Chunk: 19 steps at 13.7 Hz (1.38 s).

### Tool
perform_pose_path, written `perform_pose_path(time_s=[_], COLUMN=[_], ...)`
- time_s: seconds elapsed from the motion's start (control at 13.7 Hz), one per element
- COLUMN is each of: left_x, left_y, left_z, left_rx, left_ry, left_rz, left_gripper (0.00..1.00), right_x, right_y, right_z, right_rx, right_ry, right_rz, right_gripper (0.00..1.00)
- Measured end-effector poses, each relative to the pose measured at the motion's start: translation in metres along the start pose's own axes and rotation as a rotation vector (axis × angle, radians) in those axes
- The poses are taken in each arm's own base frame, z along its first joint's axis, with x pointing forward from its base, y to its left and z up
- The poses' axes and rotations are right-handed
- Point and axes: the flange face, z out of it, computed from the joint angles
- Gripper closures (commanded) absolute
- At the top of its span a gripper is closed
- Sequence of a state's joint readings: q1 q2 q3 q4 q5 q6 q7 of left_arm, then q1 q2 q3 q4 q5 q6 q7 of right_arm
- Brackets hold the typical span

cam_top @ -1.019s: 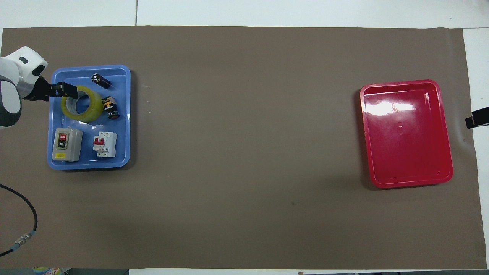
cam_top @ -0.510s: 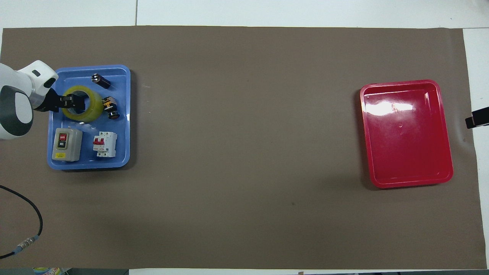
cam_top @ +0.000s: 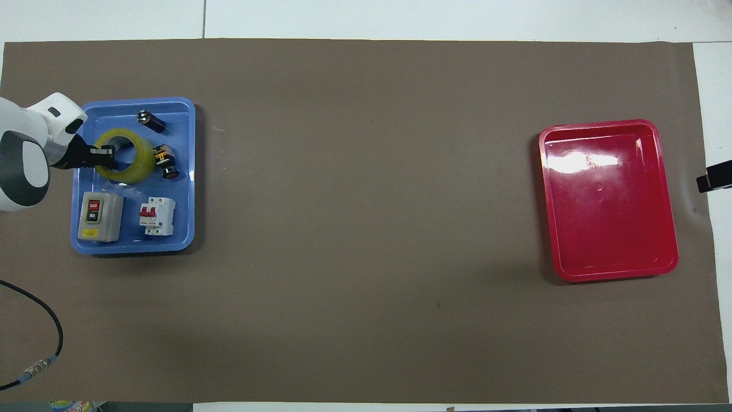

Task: Place and move tape with both arms
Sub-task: 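Lift the yellow tape with the left gripper and carry it toward mid-table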

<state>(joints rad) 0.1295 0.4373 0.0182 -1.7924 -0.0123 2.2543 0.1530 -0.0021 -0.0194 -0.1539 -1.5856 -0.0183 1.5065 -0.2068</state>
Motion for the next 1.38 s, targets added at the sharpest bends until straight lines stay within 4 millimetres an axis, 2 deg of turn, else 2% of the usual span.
perform_pose_path(time_s=[0.15,0.22,0.51,0.66,0.73,1.02,1.38], left_x=[-0.002,-0.004,-0.014,-0.018,-0.017,-0.022,-0.063], left_y=[-0.001,-0.001,0.002,0.018,0.043,0.177,0.339], left_z=[-0.011,-0.024,-0.106,-0.126,-0.126,-0.105,-0.090], left_rx=[-0.001,-0.001,-0.008,-0.009,-0.005,0.011,-0.006], left_ry=[-0.001,-0.002,-0.020,-0.016,-0.019,0.023,0.067], left_rz=[-0.002,-0.002,-0.007,-0.036,-0.064,-0.115,-0.210], left_gripper=[1.00,1.00,1.00,1.00,1.00,1.00,1.00], right_x=[0.000,0.000,0.000,0.000,0.000,0.000,0.000], right_y=[0.000,0.000,0.000,0.000,0.000,0.000,0.000], right_z=[0.000,0.000,0.000,0.000,0.000,0.000,0.000], right_rx=[0.000,0.000,0.000,0.000,0.000,0.000,0.000], right_ry=[0.000,0.000,0.000,0.000,0.000,0.000,0.000], right_rz=[0.000,0.000,0.000,0.000,0.000,0.000,0.000], right_gripper=[0.00,0.00,0.00,0.00,0.00,0.00,0.00])
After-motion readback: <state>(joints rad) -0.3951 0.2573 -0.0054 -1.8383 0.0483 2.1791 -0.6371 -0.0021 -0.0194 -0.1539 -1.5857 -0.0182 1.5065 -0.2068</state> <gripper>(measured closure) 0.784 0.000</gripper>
